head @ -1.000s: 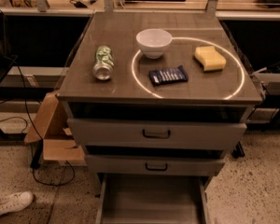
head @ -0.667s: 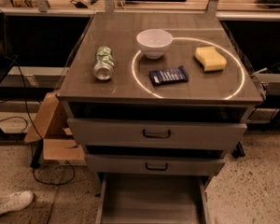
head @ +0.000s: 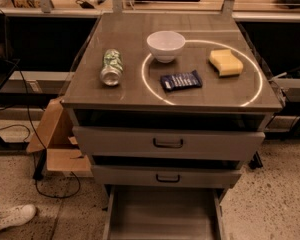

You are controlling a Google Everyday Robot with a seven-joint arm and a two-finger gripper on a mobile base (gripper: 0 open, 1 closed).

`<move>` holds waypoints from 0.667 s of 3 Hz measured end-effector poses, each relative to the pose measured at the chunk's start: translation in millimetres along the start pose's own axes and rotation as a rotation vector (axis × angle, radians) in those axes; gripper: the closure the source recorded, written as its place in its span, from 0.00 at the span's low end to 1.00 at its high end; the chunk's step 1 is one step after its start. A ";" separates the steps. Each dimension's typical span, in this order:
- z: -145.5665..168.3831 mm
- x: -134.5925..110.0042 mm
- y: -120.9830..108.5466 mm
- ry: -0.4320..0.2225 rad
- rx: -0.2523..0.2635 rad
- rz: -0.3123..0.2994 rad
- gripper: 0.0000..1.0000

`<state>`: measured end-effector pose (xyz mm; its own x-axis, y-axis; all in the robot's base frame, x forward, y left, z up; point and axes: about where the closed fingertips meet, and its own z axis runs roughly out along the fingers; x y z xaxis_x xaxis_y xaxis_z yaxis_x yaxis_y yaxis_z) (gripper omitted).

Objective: Close bottom drawer

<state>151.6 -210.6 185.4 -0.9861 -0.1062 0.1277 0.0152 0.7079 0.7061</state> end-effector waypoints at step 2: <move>40.6 -30.2 15.4 -0.001 -0.070 -0.010 1.00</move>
Offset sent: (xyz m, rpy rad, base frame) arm 0.0454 0.0656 -0.0263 0.0918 -0.0293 0.0194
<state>174.9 -168.1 164.2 -0.9865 -0.1119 0.1196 0.0170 0.6561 0.7545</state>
